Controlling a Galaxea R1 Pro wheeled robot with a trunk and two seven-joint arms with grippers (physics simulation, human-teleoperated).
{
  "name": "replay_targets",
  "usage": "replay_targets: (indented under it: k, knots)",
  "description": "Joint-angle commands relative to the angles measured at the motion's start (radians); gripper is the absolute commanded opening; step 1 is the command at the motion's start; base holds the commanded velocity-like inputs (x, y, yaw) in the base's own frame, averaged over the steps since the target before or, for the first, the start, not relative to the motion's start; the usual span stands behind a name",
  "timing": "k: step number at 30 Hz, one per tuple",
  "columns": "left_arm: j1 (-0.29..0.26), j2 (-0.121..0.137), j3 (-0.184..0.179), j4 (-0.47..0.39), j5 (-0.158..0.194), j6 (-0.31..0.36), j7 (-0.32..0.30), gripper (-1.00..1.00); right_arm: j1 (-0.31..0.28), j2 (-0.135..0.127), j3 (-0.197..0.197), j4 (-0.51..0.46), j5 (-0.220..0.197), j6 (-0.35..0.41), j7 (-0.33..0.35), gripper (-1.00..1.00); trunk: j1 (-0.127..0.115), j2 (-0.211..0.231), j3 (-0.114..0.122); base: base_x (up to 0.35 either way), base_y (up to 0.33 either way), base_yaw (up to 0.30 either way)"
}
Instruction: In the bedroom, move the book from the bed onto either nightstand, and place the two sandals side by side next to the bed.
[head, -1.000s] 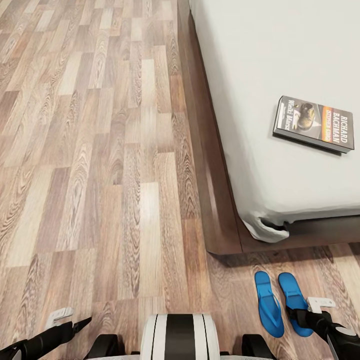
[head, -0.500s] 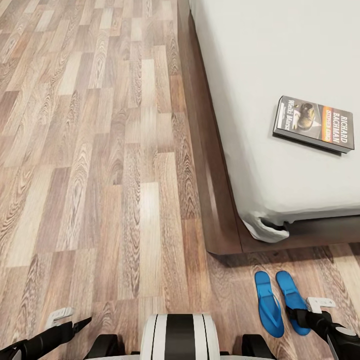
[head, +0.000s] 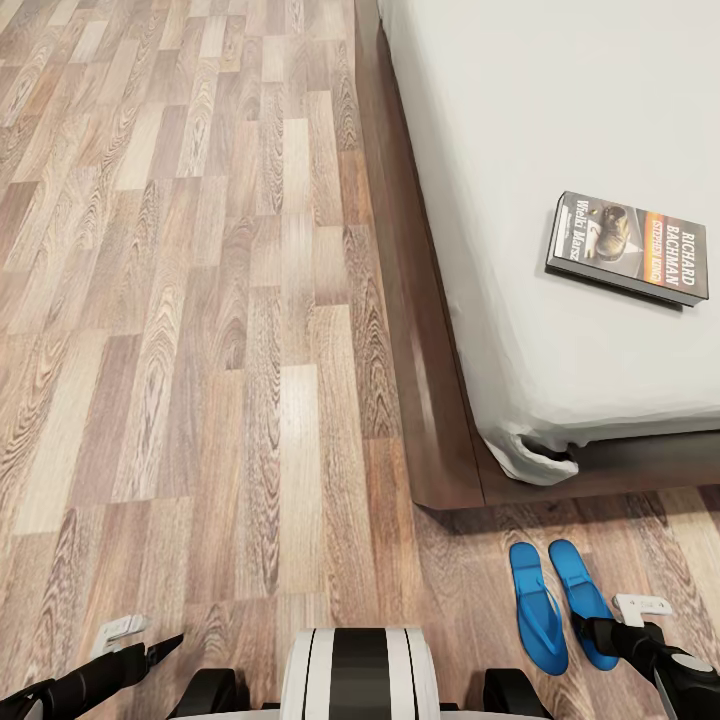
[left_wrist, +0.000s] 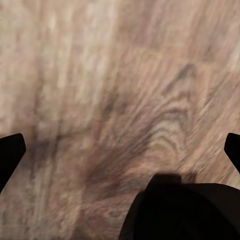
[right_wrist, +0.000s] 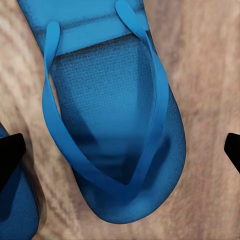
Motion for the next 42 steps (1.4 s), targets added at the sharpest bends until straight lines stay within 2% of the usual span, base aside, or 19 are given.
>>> replay_targets:
  k: [1,7,27,30,34,36,37,38,39,41,42]
  knots:
    - [0.0,0.0,0.002,0.0,0.007,0.01,-0.004,1.0,-0.001,0.001,-0.005,-0.002,0.008,0.004,0.009,1.0,0.0,0.0,0.0,0.0,0.0,0.0]
    - [0.0,0.0,0.002,0.0,0.008,0.01,-0.005,1.0,-0.001,0.001,-0.005,-0.002,0.008,0.004,0.009,1.0,0.0,0.0,0.0,0.0,0.0,0.0]
    - [0.0,0.0,0.001,0.0,0.007,0.011,-0.004,1.0,-0.001,0.0,-0.005,-0.006,0.007,0.004,0.013,1.0,-0.009,0.004,0.077,0.0,0.0,0.0]
    - [0.0,0.0,0.001,0.0,0.007,0.012,-0.006,1.0,-0.001,0.0,-0.005,-0.046,0.005,0.01,0.018,1.0,-0.01,0.005,0.088,0.0,0.0,0.0]
    - [0.0,0.001,0.002,0.0,0.007,0.012,-0.007,1.0,0.001,-0.001,-0.01,-0.144,-0.004,0.019,0.031,1.0,-0.012,0.006,0.104,0.0,0.0,0.0]
    - [0.0,0.001,0.002,0.0,0.007,0.012,-0.009,1.0,0.004,-0.003,-0.013,-0.164,-0.03,0.021,0.049,1.0,-0.013,0.007,0.112,0.0,0.0,0.0]
    - [0.0,0.002,0.002,0.0,0.007,0.012,-0.01,1.0,0.006,-0.005,-0.014,-0.169,-0.056,0.021,0.066,1.0,-0.014,0.007,0.116,0.0,0.0,0.0]
    - [0.0,0.003,0.002,0.0,0.008,0.012,-0.012,1.0,0.009,-0.009,-0.018,-0.173,-0.117,0.022,0.113,1.0,-0.014,0.007,0.119,0.0,0.0,0.0]
    - [0.0,0.003,0.002,0.0,0.008,0.012,-0.013,1.0,0.009,-0.009,-0.019,-0.174,-0.143,0.023,0.135,1.0,-0.015,0.007,0.123,0.0,0.0,0.0]
    - [0.0,0.005,0.003,0.0,0.009,0.012,-0.015,1.0,0.015,-0.013,-0.024,-0.163,-0.248,0.023,0.252,1.0,-0.015,0.008,0.131,0.0,0.0,0.0]
    - [0.0,0.006,0.003,0.0,0.009,0.012,-0.015,1.0,0.025,-0.014,-0.027,-0.134,-0.285,0.023,0.316,1.0,-0.016,0.008,0.135,0.0,0.0,0.0]
